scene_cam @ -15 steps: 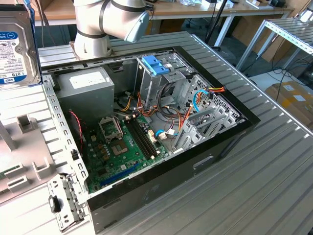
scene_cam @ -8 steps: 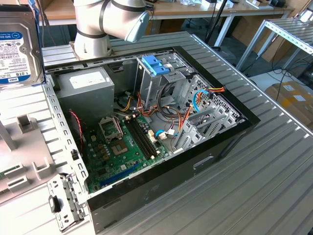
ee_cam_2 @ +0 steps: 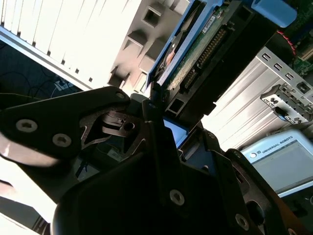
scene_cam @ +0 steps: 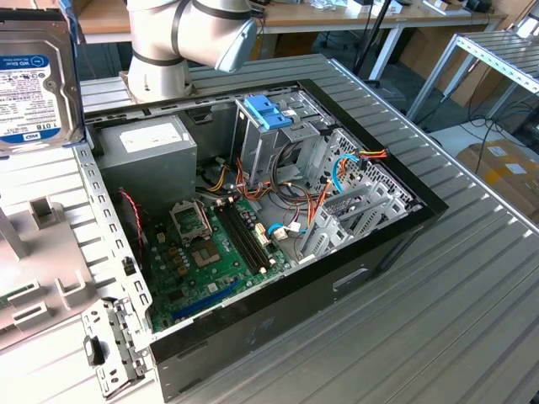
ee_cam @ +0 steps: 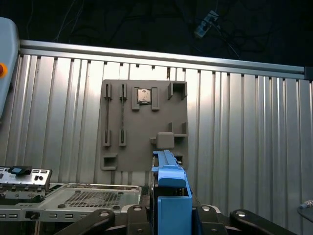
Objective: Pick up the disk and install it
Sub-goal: 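Pick up the disk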
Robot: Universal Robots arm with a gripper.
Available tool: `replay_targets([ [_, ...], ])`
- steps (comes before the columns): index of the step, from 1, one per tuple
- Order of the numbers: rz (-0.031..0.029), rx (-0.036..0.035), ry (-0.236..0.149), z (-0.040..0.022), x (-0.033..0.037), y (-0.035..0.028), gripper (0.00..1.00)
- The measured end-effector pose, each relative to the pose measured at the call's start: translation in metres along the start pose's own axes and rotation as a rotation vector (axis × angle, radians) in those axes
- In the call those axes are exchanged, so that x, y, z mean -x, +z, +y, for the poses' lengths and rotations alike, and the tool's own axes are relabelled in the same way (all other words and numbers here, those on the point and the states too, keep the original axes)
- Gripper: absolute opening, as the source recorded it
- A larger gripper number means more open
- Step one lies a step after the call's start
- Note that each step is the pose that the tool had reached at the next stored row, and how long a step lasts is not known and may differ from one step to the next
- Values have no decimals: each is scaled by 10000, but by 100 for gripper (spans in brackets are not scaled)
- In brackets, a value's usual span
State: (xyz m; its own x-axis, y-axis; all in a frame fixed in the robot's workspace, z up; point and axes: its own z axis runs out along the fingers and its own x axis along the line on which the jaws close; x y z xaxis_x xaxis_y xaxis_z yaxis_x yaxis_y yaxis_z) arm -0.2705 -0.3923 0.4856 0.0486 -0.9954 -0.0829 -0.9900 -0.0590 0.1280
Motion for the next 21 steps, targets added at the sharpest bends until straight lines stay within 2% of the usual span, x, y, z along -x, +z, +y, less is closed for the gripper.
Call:
replay_targets([
  [5, 0, 0, 0, -33, -2, -1, 37],
  [10, 0, 0, 0, -98, -6, -4, 37],
  [21, 0, 0, 0, -197, -11, -9, 37],
])
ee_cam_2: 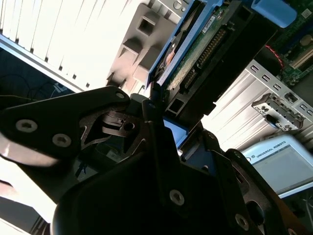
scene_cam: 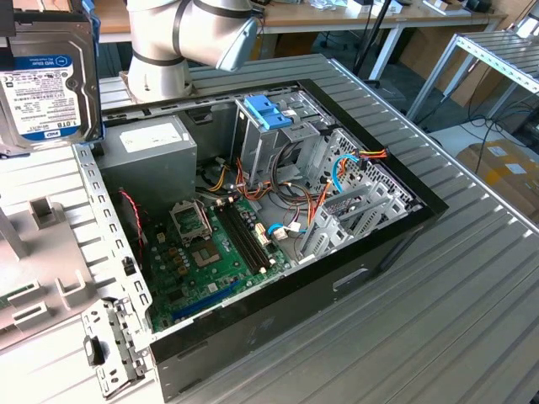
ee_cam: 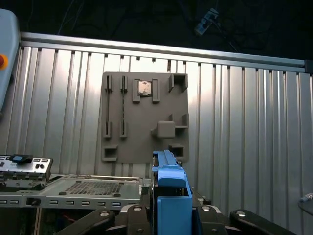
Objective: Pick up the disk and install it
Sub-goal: 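Pick up the disk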
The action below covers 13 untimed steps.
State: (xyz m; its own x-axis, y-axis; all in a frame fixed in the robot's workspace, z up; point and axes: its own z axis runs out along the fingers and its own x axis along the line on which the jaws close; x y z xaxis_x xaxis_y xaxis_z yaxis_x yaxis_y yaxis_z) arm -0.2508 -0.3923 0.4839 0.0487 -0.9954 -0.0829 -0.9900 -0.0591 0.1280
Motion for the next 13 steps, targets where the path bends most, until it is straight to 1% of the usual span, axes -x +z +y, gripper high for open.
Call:
replay_targets([
  [3, -1, 0, 0, -41, -2, -2, 37],
  [12, -1, 0, 0, -103, -6, -3, 37],
  [13, -1, -1, 0, -117, -7, -4, 37],
])
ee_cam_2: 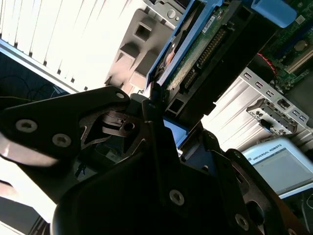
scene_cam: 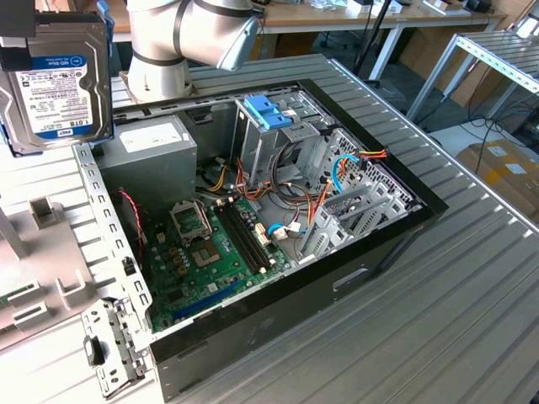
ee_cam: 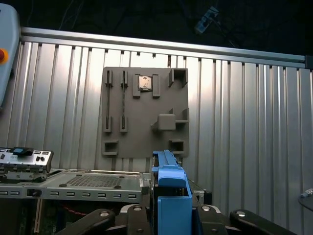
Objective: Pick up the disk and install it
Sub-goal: 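Pick up the disk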
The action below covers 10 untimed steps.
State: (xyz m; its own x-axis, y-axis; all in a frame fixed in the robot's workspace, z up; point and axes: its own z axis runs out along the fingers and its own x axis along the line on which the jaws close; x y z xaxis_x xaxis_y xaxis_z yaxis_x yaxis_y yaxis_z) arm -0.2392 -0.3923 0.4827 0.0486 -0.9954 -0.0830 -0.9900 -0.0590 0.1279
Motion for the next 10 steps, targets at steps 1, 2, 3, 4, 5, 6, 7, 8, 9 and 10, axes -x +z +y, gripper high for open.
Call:
replay_targets([
  [1, 0, 0, -1, -7, -1, 0, 37],
  [2, 1, 0, 0, -13, -1, 0, 37],
  [3, 0, 0, 0, -20, -1, 0, 37],
  [4, 0, 0, 0, -27, -2, 0, 37],
  [5, 0, 1, 0, -38, -2, -1, 37],
  [6, 0, 0, 0, -47, -3, -1, 37],
  [7, 0, 0, 0, -55, -3, -2, 37],
  [8, 0, 0, 0, -65, -4, -2, 37],
  [9, 0, 1, 0, -71, -4, -3, 37],
  [10, 0, 0, 0, -83, -5, -3, 37],
])
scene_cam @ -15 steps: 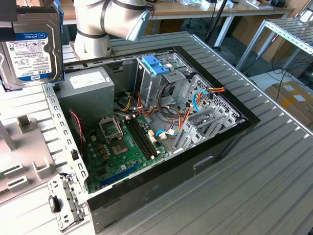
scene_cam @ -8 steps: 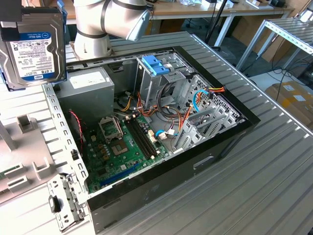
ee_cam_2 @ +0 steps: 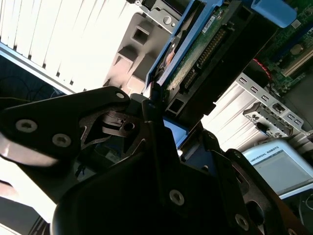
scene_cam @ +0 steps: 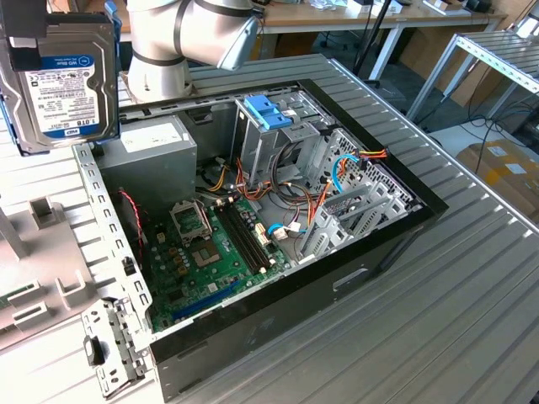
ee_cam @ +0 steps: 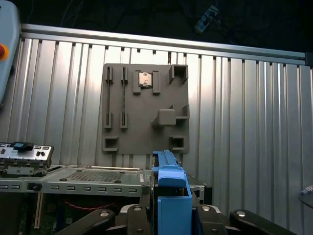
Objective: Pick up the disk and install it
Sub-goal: 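Pick up the disk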
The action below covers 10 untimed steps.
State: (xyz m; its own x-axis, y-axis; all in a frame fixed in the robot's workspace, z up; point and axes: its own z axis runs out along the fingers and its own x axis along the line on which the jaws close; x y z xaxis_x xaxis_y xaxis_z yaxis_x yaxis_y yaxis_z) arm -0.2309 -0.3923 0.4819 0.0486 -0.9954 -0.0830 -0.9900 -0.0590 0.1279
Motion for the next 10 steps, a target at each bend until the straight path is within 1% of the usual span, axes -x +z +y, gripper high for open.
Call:
replay_targets([
  [1, 0, 0, 0, -22, -1, -1, 37],
  [6, 1, 1, 0, -90, -5, -6, 37],
  [10, 0, 0, 0, -122, -7, -7, 37],
])
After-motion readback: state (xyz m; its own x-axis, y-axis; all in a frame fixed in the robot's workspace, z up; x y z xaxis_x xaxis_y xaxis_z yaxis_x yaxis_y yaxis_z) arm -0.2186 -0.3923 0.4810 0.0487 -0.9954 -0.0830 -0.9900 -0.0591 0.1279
